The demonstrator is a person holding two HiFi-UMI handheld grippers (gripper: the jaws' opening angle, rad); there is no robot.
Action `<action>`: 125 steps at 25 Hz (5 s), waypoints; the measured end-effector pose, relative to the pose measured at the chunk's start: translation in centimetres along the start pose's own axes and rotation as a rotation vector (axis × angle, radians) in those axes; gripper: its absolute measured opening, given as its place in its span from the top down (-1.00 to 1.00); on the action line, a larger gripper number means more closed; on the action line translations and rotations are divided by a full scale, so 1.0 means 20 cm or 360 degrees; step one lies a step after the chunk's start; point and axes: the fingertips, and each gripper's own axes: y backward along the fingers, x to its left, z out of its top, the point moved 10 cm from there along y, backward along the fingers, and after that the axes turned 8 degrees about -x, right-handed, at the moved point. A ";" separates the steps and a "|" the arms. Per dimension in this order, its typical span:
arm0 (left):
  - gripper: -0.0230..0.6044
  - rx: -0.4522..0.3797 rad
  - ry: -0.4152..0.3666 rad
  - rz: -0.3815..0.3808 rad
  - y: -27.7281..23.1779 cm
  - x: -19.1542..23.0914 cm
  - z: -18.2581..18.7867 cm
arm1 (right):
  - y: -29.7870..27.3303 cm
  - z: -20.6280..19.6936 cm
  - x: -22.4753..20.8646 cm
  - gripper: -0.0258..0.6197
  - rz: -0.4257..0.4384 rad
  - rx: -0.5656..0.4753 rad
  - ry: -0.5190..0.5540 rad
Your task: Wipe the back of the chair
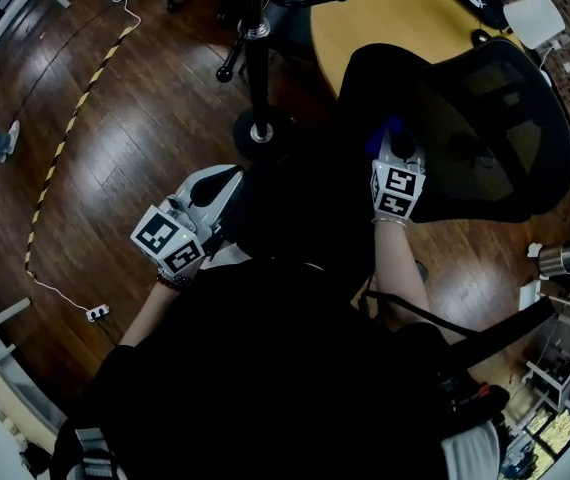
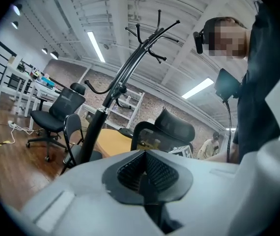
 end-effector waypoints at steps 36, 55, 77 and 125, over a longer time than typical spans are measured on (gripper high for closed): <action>0.91 0.0089 0.0031 -0.0372 -0.31 -0.60 -0.16 | 0.82 -0.21 -0.42 0.80 0.0019 0.0063 -0.0207; 0.91 0.0150 -0.0106 -0.0222 -0.69 -0.85 -0.44 | 1.00 -0.82 -1.11 0.80 -0.0303 0.0413 -0.0198; 0.91 0.0099 -0.0164 -0.0036 -0.32 -0.60 -0.18 | 0.83 -0.72 -0.83 0.80 -0.0319 0.0358 -0.0164; 0.91 0.0004 -0.0010 0.0310 0.36 0.08 0.03 | -0.28 -0.21 0.49 0.80 0.0183 0.0090 -0.0185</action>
